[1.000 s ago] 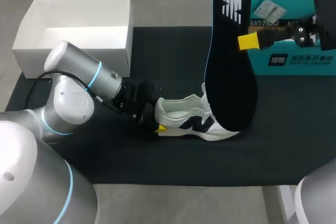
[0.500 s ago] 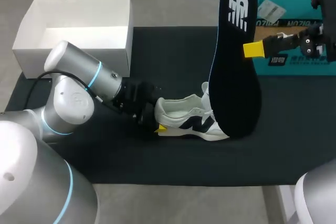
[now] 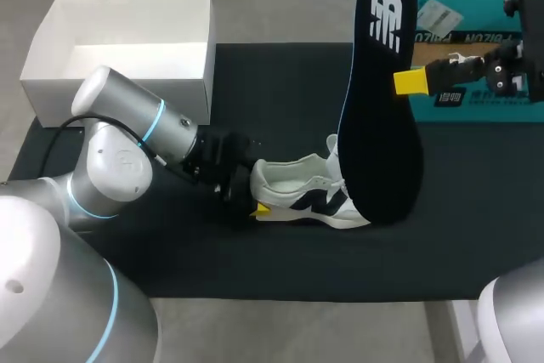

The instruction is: Take the shoe out of the shoebox, open the shoe tongue, remove and reinsert the insole, then place the shoe into the shoebox

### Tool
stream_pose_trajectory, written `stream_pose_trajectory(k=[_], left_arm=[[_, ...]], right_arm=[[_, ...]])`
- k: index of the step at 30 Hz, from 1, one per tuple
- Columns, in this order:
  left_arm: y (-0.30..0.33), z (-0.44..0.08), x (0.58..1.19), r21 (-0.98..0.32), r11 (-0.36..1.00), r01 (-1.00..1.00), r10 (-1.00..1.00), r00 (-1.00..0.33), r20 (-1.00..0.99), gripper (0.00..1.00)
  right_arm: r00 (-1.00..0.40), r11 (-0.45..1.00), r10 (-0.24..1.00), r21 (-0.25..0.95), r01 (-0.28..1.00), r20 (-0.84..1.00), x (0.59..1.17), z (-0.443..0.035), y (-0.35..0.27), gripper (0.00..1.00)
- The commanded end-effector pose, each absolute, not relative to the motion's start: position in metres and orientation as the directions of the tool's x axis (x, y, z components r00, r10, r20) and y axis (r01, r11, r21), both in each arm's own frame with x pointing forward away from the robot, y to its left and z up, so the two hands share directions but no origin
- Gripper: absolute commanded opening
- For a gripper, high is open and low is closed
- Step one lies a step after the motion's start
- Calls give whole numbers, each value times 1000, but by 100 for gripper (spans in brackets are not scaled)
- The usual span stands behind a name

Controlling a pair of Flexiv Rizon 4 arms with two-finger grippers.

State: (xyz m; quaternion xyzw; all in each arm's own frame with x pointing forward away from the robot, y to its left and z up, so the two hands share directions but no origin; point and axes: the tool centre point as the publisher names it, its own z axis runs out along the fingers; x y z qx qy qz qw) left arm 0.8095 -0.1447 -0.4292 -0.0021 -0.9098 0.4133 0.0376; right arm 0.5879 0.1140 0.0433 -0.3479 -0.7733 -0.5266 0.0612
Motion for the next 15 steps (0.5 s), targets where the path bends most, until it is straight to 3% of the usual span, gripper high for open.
stream_pose_trajectory(k=[1, 15], left_arm=[[-145, -429, 809, -752, 658, -27, 35, -997, 67, 100], [-136, -420, 810, -665, 746, -43, -9, -998, 54, 100]], right_arm=[[-750, 211, 473, 767, 606, 462, 593, 46, 117, 0], [-750, 211, 473, 767, 606, 462, 593, 46, 117, 0]])
